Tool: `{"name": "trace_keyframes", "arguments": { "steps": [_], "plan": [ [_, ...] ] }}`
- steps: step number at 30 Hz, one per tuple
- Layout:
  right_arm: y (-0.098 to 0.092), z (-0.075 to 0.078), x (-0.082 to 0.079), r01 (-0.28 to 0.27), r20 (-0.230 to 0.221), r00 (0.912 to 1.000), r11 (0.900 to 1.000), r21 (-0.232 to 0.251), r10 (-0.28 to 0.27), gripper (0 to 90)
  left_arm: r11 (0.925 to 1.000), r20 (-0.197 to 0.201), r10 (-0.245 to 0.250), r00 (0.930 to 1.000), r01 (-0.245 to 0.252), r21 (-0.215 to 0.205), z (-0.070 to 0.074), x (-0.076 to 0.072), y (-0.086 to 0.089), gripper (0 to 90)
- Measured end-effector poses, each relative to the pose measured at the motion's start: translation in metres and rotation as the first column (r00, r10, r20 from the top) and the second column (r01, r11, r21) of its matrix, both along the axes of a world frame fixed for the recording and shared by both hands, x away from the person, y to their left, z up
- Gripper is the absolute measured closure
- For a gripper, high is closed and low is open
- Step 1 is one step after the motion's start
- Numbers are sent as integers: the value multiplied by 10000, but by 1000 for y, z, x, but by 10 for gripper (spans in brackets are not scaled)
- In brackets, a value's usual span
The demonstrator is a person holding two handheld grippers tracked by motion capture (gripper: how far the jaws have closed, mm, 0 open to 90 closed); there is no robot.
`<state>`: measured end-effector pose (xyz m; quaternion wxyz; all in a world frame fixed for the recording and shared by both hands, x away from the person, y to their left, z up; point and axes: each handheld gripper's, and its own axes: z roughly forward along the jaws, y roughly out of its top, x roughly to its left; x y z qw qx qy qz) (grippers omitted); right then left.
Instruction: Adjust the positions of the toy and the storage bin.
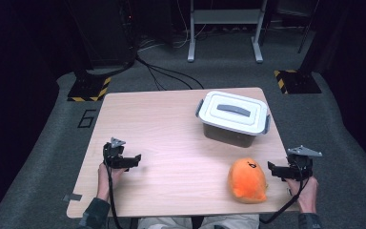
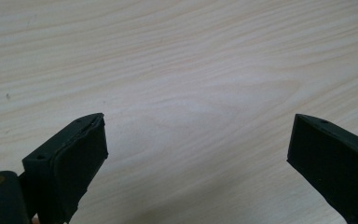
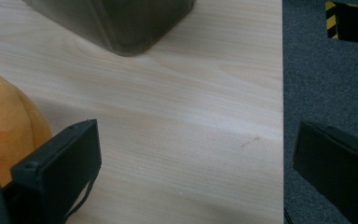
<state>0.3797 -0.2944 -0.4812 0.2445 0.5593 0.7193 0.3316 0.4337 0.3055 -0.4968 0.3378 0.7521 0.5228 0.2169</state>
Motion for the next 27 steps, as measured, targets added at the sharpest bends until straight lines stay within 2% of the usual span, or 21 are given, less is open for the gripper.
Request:
{"name": "trace_keyframes", "arguments": {
  "steps": [5,14,18,19,20,23,27],
  "plan": [
    [3,10,2,-235,117,9997,9997,13,235,7,9992,71,-399,9992,398,71,10,5,-10,52],
    [9,25,6,-463,238,9986,9989,-45,464,8,9971,236,-754,9969,752,126,22,10,-25,53],
    [11,29,8,-559,276,9980,9984,-96,562,10,9949,247,-980,9949,972,284,28,13,-31,53],
    [13,32,8,-618,285,9977,9980,-92,621,10,9921,169,-1195,9927,1187,413,31,16,-32,54],
    [13,33,9,-618,317,9976,9980,-127,622,11,9921,192,-1208,9925,1201,356,32,17,-34,54],
    [14,35,10,-658,380,9971,9978,-122,662,11,9898,164,-1330,9910,1319,531,35,20,-37,56],
    [17,44,14,-797,389,9960,9965,-244,807,11,9871,133,-1526,9882,1517,504,40,26,-44,55]
  ]
}}
